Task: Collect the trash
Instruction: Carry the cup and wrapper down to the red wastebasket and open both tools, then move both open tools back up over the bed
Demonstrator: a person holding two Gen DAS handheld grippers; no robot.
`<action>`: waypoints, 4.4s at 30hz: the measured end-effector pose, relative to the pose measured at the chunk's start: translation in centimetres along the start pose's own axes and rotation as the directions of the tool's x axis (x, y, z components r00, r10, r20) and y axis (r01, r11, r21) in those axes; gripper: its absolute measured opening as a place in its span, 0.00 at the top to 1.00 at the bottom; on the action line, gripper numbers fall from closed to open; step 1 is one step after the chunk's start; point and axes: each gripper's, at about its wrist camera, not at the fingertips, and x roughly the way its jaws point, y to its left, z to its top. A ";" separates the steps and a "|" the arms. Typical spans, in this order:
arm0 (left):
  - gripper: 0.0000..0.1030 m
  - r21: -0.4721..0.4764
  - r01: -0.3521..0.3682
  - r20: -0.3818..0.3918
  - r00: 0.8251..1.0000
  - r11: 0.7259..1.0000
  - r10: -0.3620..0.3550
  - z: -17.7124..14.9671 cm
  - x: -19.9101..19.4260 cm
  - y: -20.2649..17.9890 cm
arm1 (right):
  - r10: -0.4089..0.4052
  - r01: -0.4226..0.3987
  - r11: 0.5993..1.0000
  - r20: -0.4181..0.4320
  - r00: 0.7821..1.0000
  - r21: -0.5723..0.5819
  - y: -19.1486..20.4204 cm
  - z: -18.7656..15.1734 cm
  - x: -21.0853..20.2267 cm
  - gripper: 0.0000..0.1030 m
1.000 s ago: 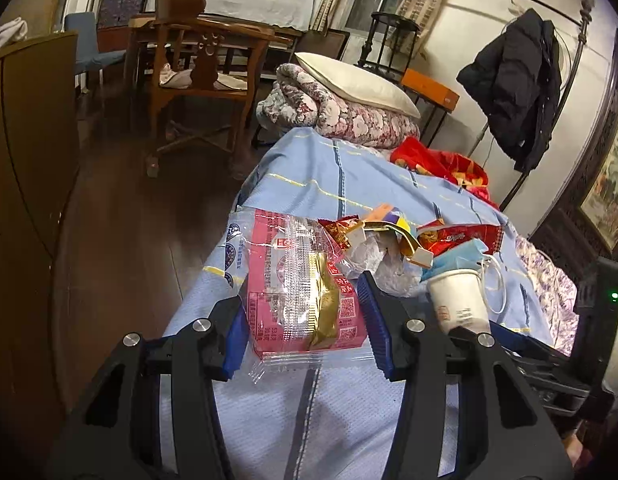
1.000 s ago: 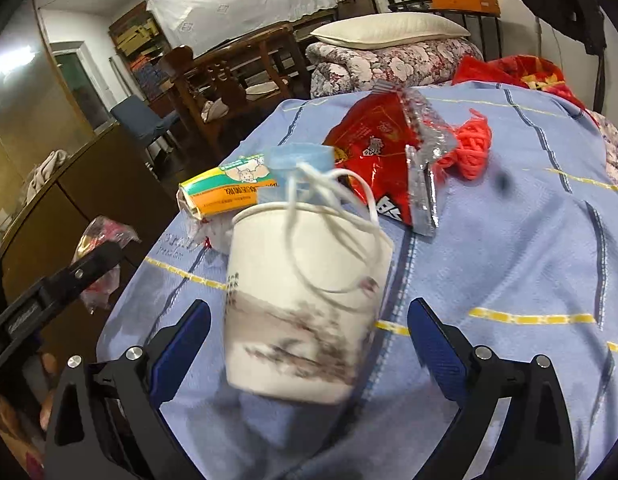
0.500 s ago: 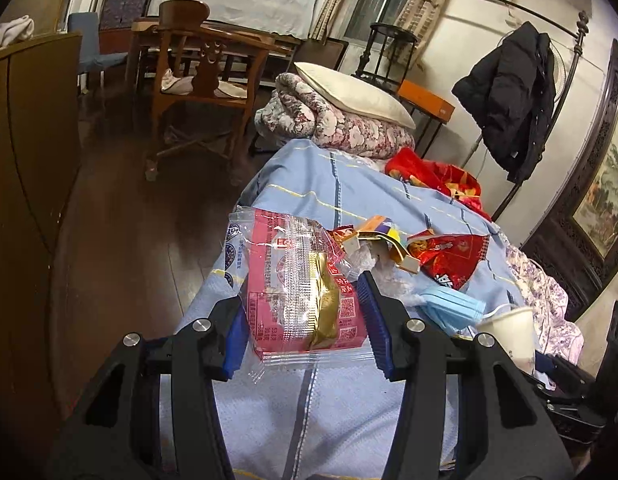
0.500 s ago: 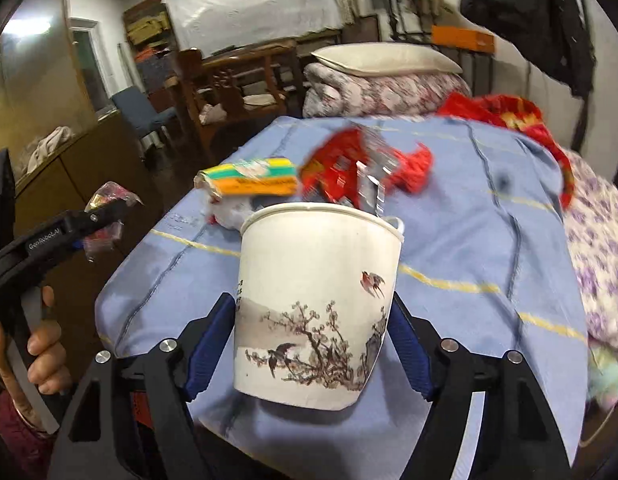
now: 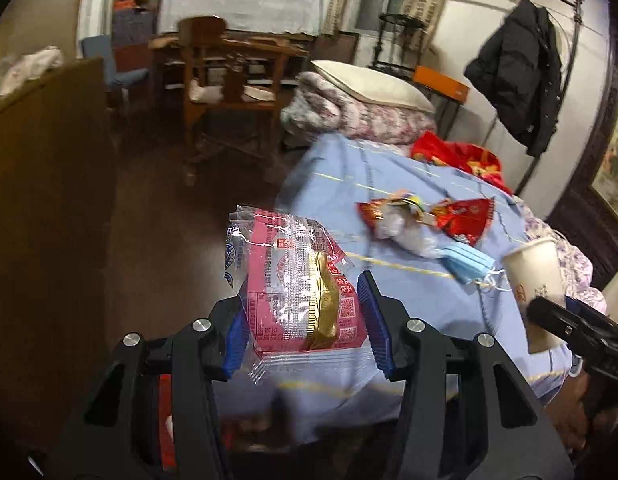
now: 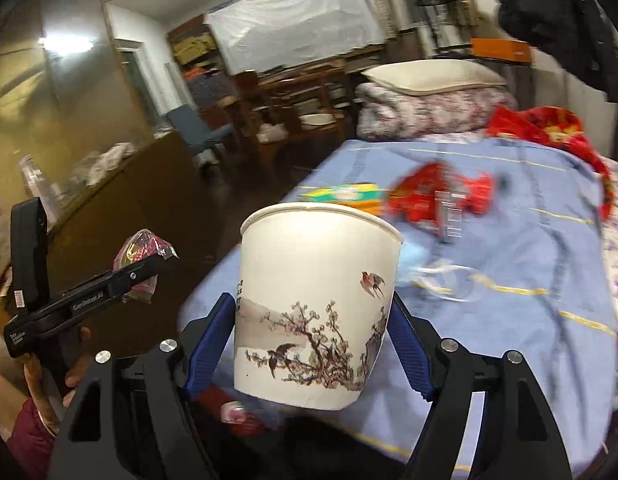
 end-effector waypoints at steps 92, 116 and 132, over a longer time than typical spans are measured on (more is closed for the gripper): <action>0.17 -0.218 -0.352 -0.207 0.928 0.910 0.310 -12.1 -8.0 15.4 | 0.154 -0.251 0.881 -0.257 0.954 -0.402 24.4 -4.4 10.8 0.17; 0.14 0.074 -0.065 -0.177 0.981 0.995 0.077 -4.7 2.7 -7.1 | -0.127 0.128 0.992 0.032 0.991 -0.011 -3.8 1.7 0.8 0.12; 0.14 0.062 0.038 -0.200 0.980 0.997 -0.025 0.6 13.5 -12.0 | -0.265 0.266 0.942 -0.032 0.964 0.203 -17.1 1.2 3.8 0.11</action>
